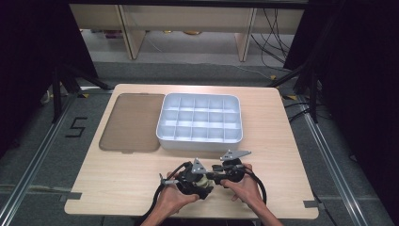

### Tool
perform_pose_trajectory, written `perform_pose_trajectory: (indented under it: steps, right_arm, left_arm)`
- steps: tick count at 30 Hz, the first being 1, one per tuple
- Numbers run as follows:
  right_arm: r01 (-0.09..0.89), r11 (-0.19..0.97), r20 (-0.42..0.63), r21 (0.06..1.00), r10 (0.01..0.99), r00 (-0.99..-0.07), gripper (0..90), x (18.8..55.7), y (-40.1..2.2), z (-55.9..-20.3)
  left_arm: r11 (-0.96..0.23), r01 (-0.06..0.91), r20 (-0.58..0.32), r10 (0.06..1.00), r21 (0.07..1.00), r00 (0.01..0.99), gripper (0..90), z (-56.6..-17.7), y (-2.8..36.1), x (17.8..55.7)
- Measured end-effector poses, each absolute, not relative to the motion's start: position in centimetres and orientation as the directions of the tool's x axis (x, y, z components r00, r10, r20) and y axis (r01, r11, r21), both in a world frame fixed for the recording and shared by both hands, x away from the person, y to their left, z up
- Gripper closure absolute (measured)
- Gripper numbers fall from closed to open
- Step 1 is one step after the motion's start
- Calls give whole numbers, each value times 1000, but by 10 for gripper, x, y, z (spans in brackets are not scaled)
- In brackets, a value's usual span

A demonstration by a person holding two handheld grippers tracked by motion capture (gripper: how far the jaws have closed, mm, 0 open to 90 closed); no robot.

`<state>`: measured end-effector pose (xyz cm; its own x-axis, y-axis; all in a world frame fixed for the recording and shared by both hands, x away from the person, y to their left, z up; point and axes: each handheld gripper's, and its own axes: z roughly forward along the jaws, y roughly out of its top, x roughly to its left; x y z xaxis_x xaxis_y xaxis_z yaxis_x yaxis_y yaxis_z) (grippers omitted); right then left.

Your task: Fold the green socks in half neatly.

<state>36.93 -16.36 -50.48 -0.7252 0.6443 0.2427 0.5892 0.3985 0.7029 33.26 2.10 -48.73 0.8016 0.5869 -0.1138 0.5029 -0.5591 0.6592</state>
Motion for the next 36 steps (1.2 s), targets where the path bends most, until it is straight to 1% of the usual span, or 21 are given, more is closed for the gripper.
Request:
perform_pose_trajectory:
  steps: [1, 3, 4, 5, 7, 11, 12, 17, 19, 20, 22, 23, 26, 27, 28, 29, 32, 34, 35, 36]
  right_arm:
    - [588, 399, 236, 704, 649, -723, 538, 369, -164, -504]
    - [583, 378, 250, 719, 642, -725, 535, 370, -164, -503]
    - [589, 373, 257, 717, 644, -720, 530, 369, -165, -501]
    - [588, 362, 271, 724, 635, -723, 527, 368, -166, -501]
    - [582, 365, 266, 727, 631, -729, 523, 366, -166, -500]
    - [591, 369, 275, 717, 629, -727, 514, 363, -164, -500]
    - [591, 367, 284, 719, 621, -731, 514, 363, -163, -501]
    - [596, 380, 265, 707, 640, -721, 510, 360, -161, -506]
    - [593, 373, 270, 713, 635, -724, 510, 360, -160, -508]
    - [599, 375, 279, 707, 631, -724, 509, 360, -160, -508]
    - [595, 383, 260, 707, 641, -722, 509, 360, -160, -507]
    - [587, 386, 252, 712, 639, -727, 509, 360, -160, -508]
    - [586, 390, 249, 711, 639, -728, 509, 360, -160, -508]
    - [585, 391, 249, 711, 638, -728, 509, 360, -160, -508]
    - [584, 395, 246, 709, 638, -730, 509, 360, -161, -507]
    - [584, 396, 246, 709, 637, -730, 509, 360, -161, -507]
    - [581, 400, 240, 709, 638, -732, 509, 360, -160, -507]
    - [583, 400, 241, 707, 639, -731, 509, 360, -160, -507]
    - [583, 401, 241, 706, 638, -731, 509, 360, -160, -507]
    - [583, 401, 241, 706, 638, -731, 509, 360, -160, -507]
  left_arm:
    - [-572, 492, -97, 583, 657, 807, 422, -488, 22, 333]
    - [-560, 507, -114, 590, 656, 799, 428, -488, 21, 332]
    - [-581, 488, -88, 581, 651, 809, 428, -487, 21, 333]
    - [-573, 488, -90, 584, 659, 807, 428, -488, 21, 333]
    - [-569, 494, -100, 584, 657, 805, 428, -488, 20, 333]
    - [-556, 512, -115, 596, 655, 794, 427, -488, 20, 332]
    - [-562, 503, -108, 590, 656, 800, 426, -488, 20, 333]
    - [-551, 508, -118, 592, 662, 797, 416, -489, 21, 333]
    - [-535, 514, -132, 596, 671, 792, 397, -489, 20, 332]
    - [-550, 503, -117, 589, 666, 799, 386, -488, 22, 333]
    - [-537, 524, -125, 610, 661, 783, 360, -486, 23, 331]
    - [-550, 510, -112, 599, 661, 793, 345, -484, 25, 330]
    - [-553, 503, -102, 599, 664, 794, 341, -479, 33, 327]
    - [-543, 515, -107, 612, 663, 783, 341, -478, 35, 325]
    - [-556, 499, -92, 601, 665, 794, 342, -476, 39, 324]
    - [-547, 511, -97, 614, 664, 783, 343, -475, 42, 321]
    - [-559, 508, -93, 609, 655, 788, 361, -476, 50, 315]
    - [-569, 489, -86, 590, 661, 803, 388, -478, 54, 311]
    - [-562, 498, -98, 593, 661, 799, 398, -480, 54, 308]
    - [-577, 478, -94, 570, 662, 816, 420, -481, 55, 307]
